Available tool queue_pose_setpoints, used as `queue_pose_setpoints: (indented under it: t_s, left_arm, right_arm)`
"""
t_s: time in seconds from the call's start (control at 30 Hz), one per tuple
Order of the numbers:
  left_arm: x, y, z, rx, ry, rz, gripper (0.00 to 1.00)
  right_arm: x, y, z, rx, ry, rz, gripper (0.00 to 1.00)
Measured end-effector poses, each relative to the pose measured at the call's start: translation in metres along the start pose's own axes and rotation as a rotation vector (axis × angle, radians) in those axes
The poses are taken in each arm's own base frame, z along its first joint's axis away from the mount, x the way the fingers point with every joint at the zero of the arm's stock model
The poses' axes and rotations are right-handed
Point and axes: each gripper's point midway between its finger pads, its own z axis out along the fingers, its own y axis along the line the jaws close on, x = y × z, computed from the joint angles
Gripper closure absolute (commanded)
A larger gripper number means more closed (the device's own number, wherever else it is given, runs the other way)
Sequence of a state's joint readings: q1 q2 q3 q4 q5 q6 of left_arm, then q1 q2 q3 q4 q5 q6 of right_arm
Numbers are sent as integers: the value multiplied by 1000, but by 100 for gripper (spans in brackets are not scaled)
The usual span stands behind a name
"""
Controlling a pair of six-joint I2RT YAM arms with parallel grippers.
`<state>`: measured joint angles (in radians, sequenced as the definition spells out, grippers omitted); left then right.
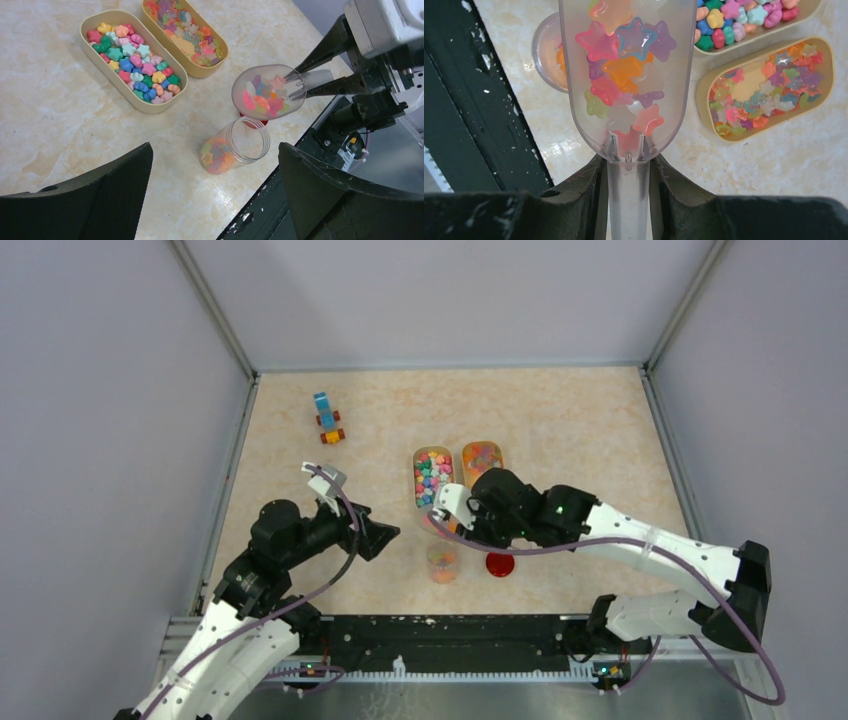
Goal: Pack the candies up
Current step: Place the fake candies in the packing bottle.
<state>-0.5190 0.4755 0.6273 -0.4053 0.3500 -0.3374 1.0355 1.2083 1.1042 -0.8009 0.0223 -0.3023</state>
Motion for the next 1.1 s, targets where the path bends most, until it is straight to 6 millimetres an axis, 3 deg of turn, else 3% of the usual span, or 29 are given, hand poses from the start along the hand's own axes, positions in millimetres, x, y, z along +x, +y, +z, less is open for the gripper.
queue_pose_setpoints:
  t_s: [0.37, 0.87, 1.1]
  left_arm:
    - [2, -2, 1, 15, 14, -3, 1]
    - [12, 1, 10, 17, 70, -23, 1]
    - [12, 0, 9, 23, 71, -24, 1]
  right_arm:
    - [-10, 31, 1, -65, 6, -165, 100]
    - [-34, 41, -9, -64, -70, -226, 100]
    - [-49, 38, -32, -44, -179, -217, 100]
